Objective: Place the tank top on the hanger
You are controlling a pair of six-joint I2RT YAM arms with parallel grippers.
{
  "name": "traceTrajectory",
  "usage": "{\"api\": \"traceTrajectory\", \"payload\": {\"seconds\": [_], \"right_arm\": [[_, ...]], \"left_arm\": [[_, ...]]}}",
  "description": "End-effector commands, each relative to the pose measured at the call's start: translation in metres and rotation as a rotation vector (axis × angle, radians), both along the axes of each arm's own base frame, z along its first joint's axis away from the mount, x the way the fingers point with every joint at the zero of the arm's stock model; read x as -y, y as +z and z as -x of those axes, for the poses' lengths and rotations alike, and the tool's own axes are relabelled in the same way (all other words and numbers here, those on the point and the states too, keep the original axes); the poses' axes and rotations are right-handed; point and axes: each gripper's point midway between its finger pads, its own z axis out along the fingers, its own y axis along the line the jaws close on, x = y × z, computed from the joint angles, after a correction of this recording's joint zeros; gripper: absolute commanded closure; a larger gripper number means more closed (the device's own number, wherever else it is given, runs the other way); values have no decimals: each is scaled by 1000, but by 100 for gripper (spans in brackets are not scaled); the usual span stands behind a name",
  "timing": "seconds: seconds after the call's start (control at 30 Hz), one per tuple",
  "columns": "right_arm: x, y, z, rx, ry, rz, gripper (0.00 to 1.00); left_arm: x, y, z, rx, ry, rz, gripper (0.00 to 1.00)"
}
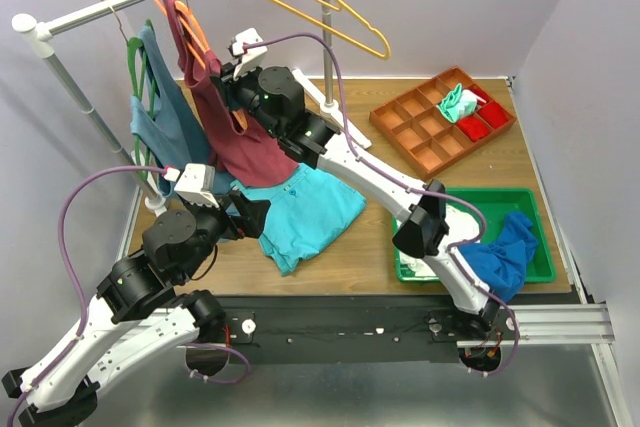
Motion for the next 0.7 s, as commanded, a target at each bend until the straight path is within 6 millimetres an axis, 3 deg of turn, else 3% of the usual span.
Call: {"api": "traceTrajectory", "payload": {"seconds": [0.0, 0.3, 0.37, 0.43, 0.47, 0.6, 0.67], "right_arm": [[18, 62, 27, 61, -7, -102, 69], [25, 74, 46, 44, -3, -107, 53], [31, 80, 52, 27, 3, -115, 51], [33, 72, 56, 1, 11, -95, 48], [40, 83, 62, -2, 19, -117, 45], [52, 87, 78, -41, 55, -128, 36], [55, 74, 85, -82, 75, -97, 32]], "left_arm": [[0, -3, -2, 1, 4, -9, 1], [-7, -3, -5, 4, 45, -21, 1], [-7, -4, -6, 4, 47, -23, 1], [-7, -3, -6, 6, 48, -21, 1], [-7, -2, -6, 7, 50, -20, 1], [-8, 1, -6, 17, 54, -6, 1], [-7, 4, -6, 23, 50, 7, 1]]}}
